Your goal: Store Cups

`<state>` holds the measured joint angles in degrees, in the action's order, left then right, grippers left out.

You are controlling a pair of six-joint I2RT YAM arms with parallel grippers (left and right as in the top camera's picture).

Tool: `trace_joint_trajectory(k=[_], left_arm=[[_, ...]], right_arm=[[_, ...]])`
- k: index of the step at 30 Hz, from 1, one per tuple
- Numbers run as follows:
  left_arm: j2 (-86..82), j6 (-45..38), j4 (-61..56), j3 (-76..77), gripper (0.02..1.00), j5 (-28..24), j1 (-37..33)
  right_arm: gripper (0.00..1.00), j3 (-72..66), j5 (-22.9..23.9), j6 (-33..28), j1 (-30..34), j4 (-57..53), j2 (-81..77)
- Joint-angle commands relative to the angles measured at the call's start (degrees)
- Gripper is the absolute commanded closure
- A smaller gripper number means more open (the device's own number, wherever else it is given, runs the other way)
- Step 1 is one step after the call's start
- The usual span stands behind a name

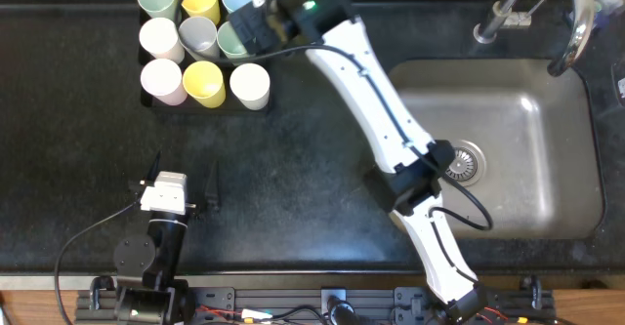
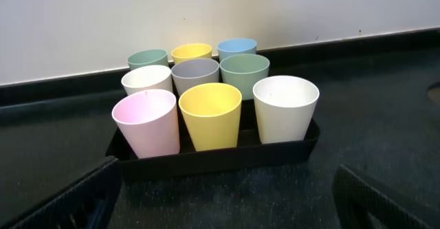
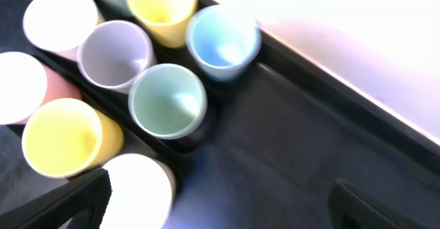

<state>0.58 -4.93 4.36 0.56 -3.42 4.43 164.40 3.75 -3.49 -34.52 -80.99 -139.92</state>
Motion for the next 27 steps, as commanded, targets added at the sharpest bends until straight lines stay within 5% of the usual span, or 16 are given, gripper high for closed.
trace_joint_trajectory(k=[1, 9, 17, 22, 27], left_arm=[[-0.4, -1.0, 0.2, -0.1, 0.02, 0.0, 0.2], [-0.4, -1.0, 0.2, -0.1, 0.02, 0.0, 0.2], [-0.4, -1.0, 0.2, -0.1, 0.02, 0.0, 0.2], [-0.4, -1.0, 0.2, -0.1, 0.02, 0.0, 0.2], [-0.4, -1.0, 0.2, -0.1, 0.02, 0.0, 0.2]], right_arm=[[0.003, 3.1, 0.8, 2.3, 3.8, -5.0, 4.6], [0.003, -5.4, 3.5, 5.3, 16.1, -7.1, 17.2], [0.005, -49.9, 3.5, 12.0, 23.7, -3.2, 46.4], [0.003, -81.2, 5.2, 15.5, 21.6, 14.5, 64.8], [0.003, -111.4, 14.0, 15.0, 20.1, 51.3, 84.3]])
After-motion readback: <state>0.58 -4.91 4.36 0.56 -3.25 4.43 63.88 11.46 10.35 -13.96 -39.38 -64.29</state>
